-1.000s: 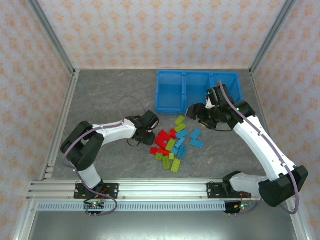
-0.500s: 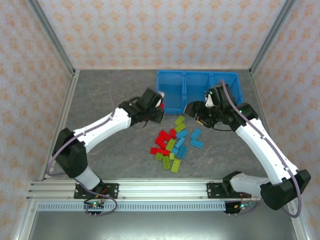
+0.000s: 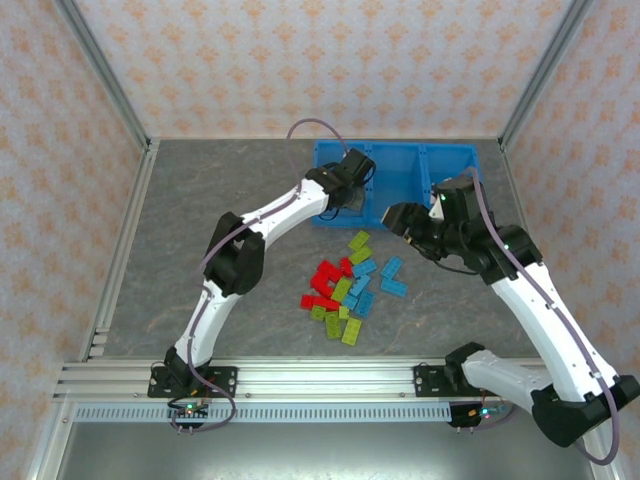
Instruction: Sort the legos into containers by color
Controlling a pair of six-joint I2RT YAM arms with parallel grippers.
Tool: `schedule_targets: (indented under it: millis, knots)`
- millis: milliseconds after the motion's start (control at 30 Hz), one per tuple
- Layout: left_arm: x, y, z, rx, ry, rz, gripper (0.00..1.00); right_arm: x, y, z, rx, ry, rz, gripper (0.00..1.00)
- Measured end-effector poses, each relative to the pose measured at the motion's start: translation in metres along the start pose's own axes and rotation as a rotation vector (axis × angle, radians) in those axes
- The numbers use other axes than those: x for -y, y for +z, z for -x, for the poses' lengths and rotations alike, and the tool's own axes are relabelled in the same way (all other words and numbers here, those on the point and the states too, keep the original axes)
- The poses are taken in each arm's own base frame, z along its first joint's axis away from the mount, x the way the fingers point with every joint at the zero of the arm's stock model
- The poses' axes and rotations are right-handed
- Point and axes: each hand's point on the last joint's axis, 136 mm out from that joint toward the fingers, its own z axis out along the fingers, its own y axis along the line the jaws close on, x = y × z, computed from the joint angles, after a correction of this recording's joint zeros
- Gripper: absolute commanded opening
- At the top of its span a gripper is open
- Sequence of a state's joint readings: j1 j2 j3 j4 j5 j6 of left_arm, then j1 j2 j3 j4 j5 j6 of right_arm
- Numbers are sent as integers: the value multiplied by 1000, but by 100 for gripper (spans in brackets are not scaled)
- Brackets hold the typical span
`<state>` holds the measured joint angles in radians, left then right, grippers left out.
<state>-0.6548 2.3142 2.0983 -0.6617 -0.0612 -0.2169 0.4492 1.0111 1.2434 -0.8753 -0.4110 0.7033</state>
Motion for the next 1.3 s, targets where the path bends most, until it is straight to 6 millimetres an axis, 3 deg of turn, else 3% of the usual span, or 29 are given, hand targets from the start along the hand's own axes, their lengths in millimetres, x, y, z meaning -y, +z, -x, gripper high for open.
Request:
schedule_targets:
  millis: [133, 267, 333, 500, 600, 700, 800, 900, 1000, 1167, 1300]
  knots:
    - [0, -11, 11, 22, 8, -6, 52, 2, 1, 0, -1, 2, -9, 68]
    - [-4, -53, 32, 92, -6, -26, 51, 10, 8, -3, -14, 7, -35, 68]
    - [-10, -84, 40, 134, -17, -38, 51, 16, 10, -5, -19, 8, -58, 67]
    - [-37, -205, 46, 324, -34, -94, 51, 38, 20, -14, -42, -3, -158, 65]
    - [-55, -274, 31, 444, -10, -133, 52, 47, 35, -33, -100, -33, -208, 65]
    - [-69, -314, 1, 514, 46, -162, 53, 61, 57, -66, -198, -61, -275, 65]
    - [-70, -318, -45, 503, 149, -210, 57, 78, 81, -101, -295, -87, -349, 65]
    - [-65, -300, -98, 446, 252, -271, 63, 94, 102, -126, -356, -102, -418, 64]
    - [-64, -280, -144, 396, 322, -303, 72, 106, 117, -135, -381, -95, -473, 63]
    - [-68, -262, -181, 392, 388, -307, 80, 103, 131, -124, -325, -145, -501, 62]
    - [-68, -249, -193, 394, 434, -298, 83, 86, 144, -80, -175, -178, -534, 67]
